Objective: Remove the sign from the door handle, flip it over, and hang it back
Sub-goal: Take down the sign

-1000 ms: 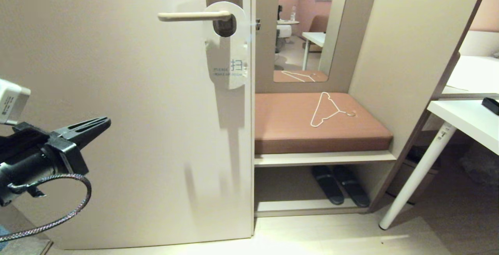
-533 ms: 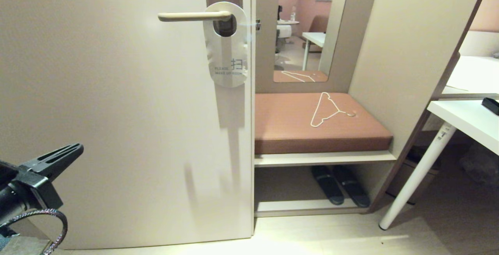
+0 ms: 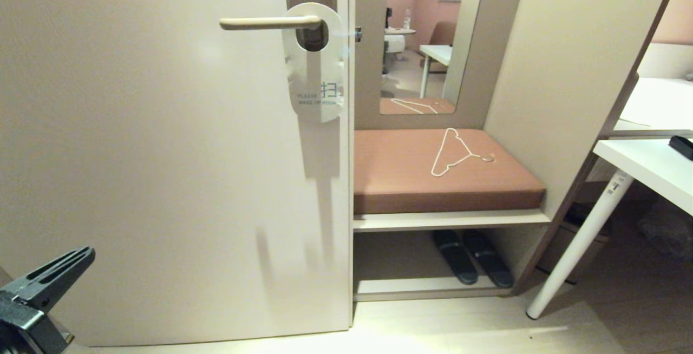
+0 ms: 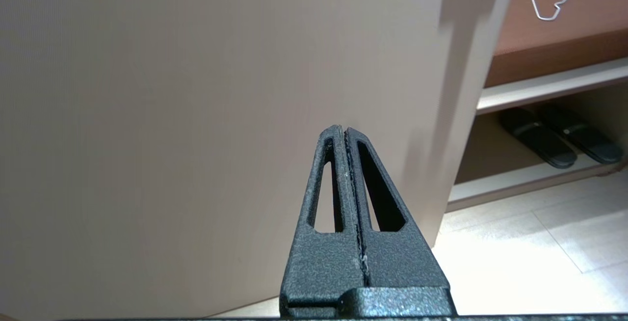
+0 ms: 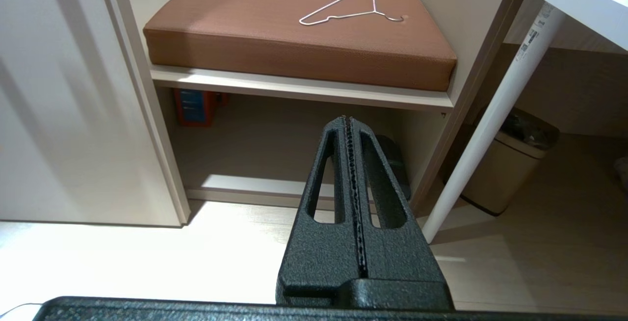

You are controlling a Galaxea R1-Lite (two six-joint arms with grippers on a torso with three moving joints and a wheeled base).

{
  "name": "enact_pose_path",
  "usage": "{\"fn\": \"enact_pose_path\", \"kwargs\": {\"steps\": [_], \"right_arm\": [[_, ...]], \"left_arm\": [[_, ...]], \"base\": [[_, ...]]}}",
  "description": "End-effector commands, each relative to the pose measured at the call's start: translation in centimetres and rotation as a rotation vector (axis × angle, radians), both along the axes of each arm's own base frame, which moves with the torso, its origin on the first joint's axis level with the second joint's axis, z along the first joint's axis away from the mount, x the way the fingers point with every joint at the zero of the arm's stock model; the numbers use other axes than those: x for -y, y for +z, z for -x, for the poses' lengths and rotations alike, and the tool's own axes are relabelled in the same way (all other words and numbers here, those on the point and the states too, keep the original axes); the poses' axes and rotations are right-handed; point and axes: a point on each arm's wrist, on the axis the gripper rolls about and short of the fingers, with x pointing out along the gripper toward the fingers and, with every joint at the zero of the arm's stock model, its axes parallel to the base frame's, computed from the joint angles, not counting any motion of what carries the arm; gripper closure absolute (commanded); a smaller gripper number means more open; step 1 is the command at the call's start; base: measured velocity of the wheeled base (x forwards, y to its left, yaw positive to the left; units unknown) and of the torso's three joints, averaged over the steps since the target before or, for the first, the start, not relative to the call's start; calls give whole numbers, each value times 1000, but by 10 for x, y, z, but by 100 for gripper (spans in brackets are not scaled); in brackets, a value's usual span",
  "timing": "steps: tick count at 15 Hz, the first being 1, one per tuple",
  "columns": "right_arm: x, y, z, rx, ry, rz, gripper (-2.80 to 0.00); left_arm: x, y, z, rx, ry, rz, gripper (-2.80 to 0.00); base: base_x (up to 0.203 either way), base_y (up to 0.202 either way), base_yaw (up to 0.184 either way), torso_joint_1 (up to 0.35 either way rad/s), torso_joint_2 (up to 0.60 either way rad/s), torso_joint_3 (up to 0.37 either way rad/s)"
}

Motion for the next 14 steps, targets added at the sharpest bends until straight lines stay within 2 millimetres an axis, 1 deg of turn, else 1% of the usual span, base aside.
{"fn": "enact_pose_path", "kwargs": {"steps": [1,3,6,10,14], "right_arm": [[0,0,0,-1,2,1,0],[0,0,0,-1,0,1,0],[0,0,0,-1,0,1,0],[0,0,0,-1,2,1,0],[0,0,0,-1,2,1,0]], "left_arm": [[1,-2,13,35,-4,-2,0],[2,-13,32,49,-10,-3,0],[3,-34,59,61,-16,0,0],[4,-54,85,89,-16,1,0],[4,-68,99,102,1,7,0]], "base": [[0,0,0,0,0,0],[0,0,0,0,0,0],[0,0,0,0,0,0],[0,0,0,0,0,0],[0,0,0,0,0,0]]}}
